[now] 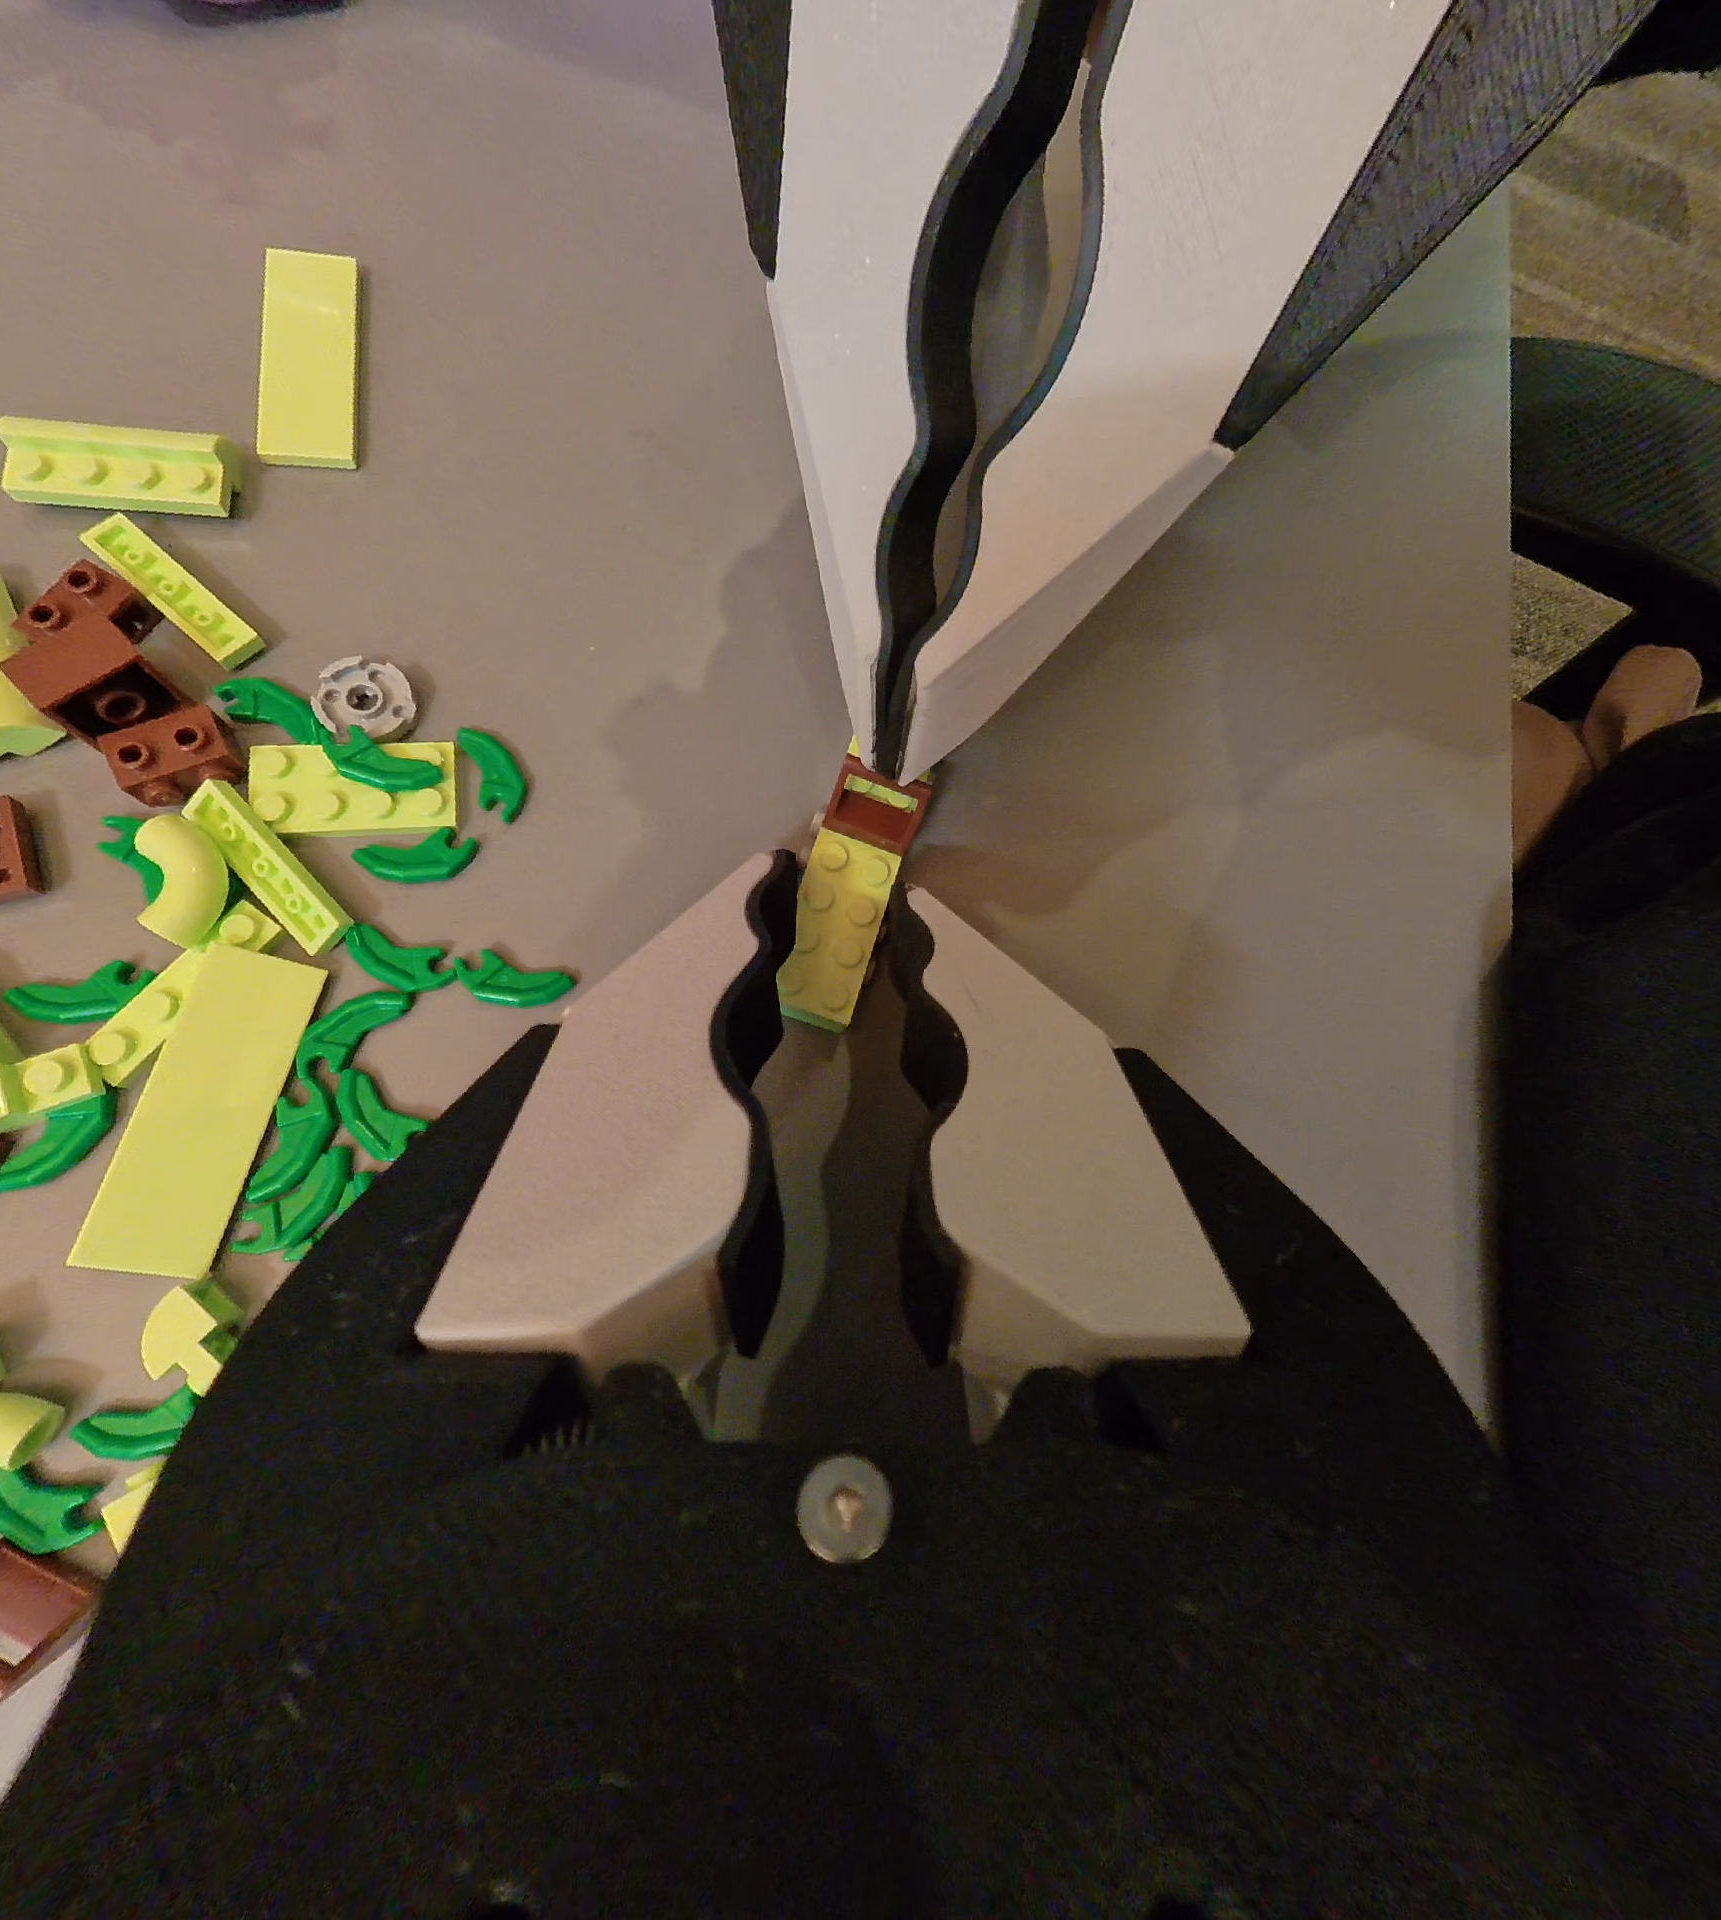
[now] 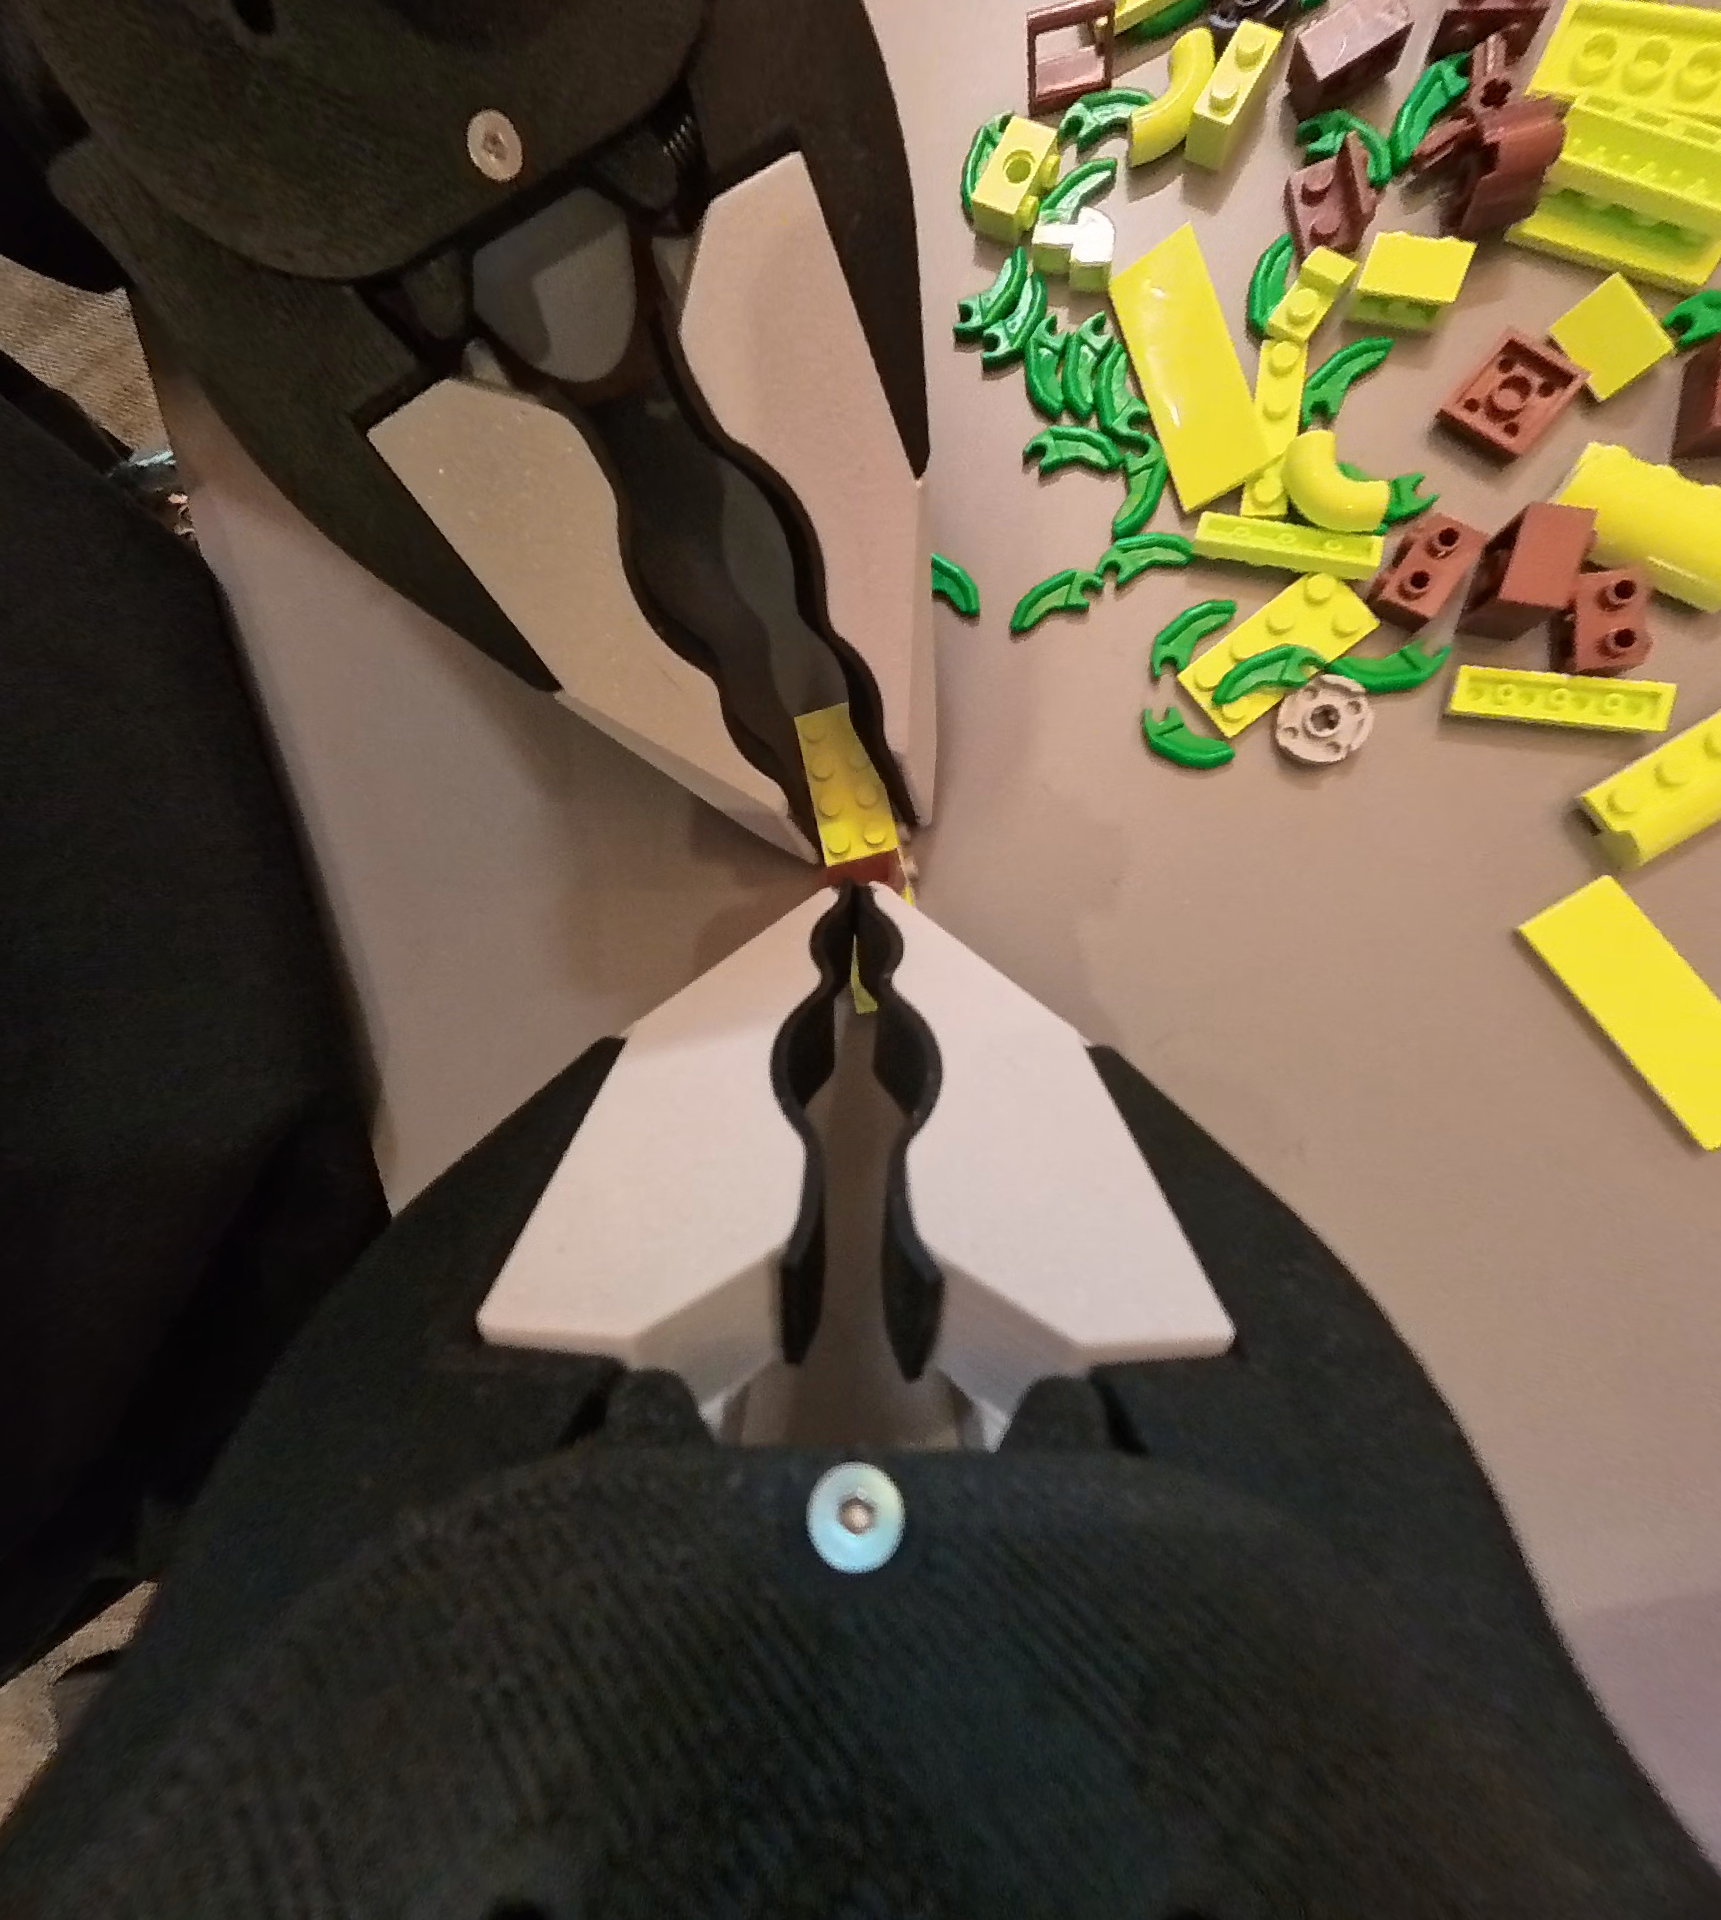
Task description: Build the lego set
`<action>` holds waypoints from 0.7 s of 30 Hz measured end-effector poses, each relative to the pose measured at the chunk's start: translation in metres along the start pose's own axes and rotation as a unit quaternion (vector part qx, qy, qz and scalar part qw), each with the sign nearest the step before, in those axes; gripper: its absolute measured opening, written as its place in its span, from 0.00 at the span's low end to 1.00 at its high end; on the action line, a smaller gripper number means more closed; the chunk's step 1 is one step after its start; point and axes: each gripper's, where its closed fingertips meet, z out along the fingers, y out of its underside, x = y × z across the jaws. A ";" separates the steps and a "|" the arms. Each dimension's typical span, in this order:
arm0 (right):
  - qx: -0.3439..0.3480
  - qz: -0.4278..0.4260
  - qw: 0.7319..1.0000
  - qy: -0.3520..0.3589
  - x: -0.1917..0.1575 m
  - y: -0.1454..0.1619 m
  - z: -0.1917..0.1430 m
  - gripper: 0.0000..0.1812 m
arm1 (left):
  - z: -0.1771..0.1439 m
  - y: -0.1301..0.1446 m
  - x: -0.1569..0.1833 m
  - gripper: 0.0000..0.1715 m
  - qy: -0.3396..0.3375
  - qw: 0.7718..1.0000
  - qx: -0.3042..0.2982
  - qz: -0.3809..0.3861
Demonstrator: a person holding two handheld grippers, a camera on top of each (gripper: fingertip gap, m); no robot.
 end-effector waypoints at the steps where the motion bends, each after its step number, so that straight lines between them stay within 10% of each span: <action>1: 0.000 0.000 1.000 0.001 0.000 0.000 0.000 0.00 | 0.000 0.000 0.000 0.08 0.000 1.000 0.000 -0.001; 21: -0.013 -0.013 0.998 0.054 0.002 -0.010 0.000 0.00 | 0.000 0.000 -0.002 0.09 -0.015 1.000 0.001 -0.010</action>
